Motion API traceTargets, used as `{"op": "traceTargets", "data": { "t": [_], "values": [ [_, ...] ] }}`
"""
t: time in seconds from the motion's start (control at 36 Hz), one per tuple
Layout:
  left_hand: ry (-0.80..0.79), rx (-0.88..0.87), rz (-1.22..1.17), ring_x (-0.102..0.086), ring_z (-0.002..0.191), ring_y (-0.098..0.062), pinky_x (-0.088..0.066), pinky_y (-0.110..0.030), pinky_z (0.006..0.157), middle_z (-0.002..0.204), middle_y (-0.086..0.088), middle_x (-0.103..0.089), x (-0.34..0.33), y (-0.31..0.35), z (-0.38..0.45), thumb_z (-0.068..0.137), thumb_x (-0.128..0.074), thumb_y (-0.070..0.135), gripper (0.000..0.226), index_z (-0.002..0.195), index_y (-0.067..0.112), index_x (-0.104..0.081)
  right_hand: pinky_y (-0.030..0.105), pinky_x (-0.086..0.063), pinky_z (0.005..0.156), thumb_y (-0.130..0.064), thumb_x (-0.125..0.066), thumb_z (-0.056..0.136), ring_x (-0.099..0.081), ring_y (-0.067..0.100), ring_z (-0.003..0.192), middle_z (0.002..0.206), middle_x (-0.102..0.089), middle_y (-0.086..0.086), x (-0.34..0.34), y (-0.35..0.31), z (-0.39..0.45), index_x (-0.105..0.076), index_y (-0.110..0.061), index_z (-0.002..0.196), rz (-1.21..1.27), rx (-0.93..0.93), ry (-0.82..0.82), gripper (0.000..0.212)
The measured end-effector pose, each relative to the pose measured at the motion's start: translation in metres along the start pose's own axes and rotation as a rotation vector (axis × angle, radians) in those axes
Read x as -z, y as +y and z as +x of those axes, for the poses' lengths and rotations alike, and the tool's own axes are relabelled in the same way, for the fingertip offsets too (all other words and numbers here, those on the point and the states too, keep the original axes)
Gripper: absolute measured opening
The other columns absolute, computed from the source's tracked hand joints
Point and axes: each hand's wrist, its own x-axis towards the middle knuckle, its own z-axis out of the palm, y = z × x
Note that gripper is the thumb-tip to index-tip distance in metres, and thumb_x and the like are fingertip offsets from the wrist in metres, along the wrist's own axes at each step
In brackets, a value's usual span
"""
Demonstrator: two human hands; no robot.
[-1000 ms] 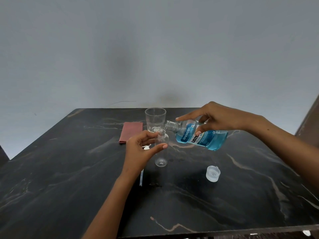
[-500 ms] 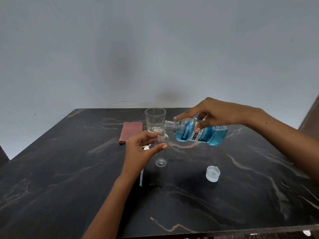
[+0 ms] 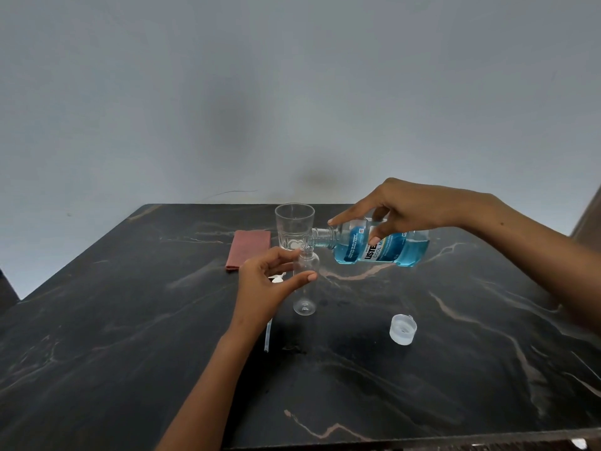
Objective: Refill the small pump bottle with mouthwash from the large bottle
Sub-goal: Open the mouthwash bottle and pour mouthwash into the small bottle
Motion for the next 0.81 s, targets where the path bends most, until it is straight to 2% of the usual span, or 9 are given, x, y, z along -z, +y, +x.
{"op": "traceTargets", "data": {
  "t": [0.17,0.25,0.33,0.56,0.67,0.81],
  "values": [
    [-0.002,-0.006,-0.019,-0.073,0.089,-0.011,-0.059,-0.027,0.076,0.095,0.008,-0.076,-0.0001,0.0013,0.0004,0.057,-0.085,0.042,0.036,0.089,0.03,-0.074,0.001,-0.045,0.077,0.001,-0.066,0.082,-0.047,-0.033,0.086,0.118,-0.05,-0.024,0.0003,0.0014,0.0012,-0.046,-0.038,0.13,0.016,0.005,-0.008,0.065],
    [0.001,-0.012,-0.022,-0.073,0.088,-0.01,-0.059,-0.026,0.076,0.094,0.012,-0.075,-0.0005,0.002,0.0005,0.057,-0.085,0.041,0.03,0.084,0.036,-0.074,0.002,-0.046,0.078,0.0,-0.067,0.082,-0.048,-0.033,0.086,0.119,-0.051,-0.023,0.0005,0.0026,0.0013,-0.049,-0.034,0.132,0.011,0.005,-0.013,0.063],
    [0.0,-0.015,-0.027,-0.073,0.088,-0.011,-0.059,-0.026,0.075,0.094,0.011,-0.076,-0.0004,0.002,0.0003,0.056,-0.085,0.041,0.031,0.084,0.035,-0.073,0.005,-0.047,0.08,0.0,-0.067,0.082,-0.048,-0.033,0.087,0.12,-0.051,-0.023,0.0005,0.0033,0.0021,-0.047,-0.038,0.131,0.013,0.013,-0.016,0.064],
    [-0.005,-0.027,-0.01,-0.073,0.088,-0.009,-0.058,-0.022,0.075,0.094,0.012,-0.075,0.0003,0.0016,0.0004,0.057,-0.084,0.044,0.032,0.086,0.034,-0.073,-0.003,-0.044,0.071,0.001,-0.067,0.081,-0.046,-0.035,0.087,0.12,-0.05,-0.022,0.0008,0.0062,0.0041,-0.044,-0.046,0.124,0.031,0.035,-0.001,0.067],
    [0.0,-0.007,-0.016,-0.073,0.09,-0.013,-0.06,-0.031,0.077,0.097,0.005,-0.076,0.0005,-0.001,0.0007,0.058,-0.086,0.038,0.035,0.09,0.028,-0.074,-0.003,-0.043,0.07,0.002,-0.067,0.081,-0.046,-0.034,0.088,0.12,-0.051,-0.022,0.0008,0.0061,0.0045,-0.044,-0.046,0.124,0.028,0.042,0.005,0.068],
    [0.0,0.003,-0.011,-0.073,0.09,-0.013,-0.06,-0.033,0.078,0.097,0.005,-0.076,0.0003,-0.0006,0.0009,0.059,-0.086,0.037,0.035,0.09,0.027,-0.074,-0.002,-0.044,0.074,0.0,-0.067,0.081,-0.046,-0.034,0.089,0.126,-0.054,-0.017,0.001,0.0075,0.0053,-0.044,-0.044,0.126,0.016,0.046,0.006,0.067]
  ]
}}
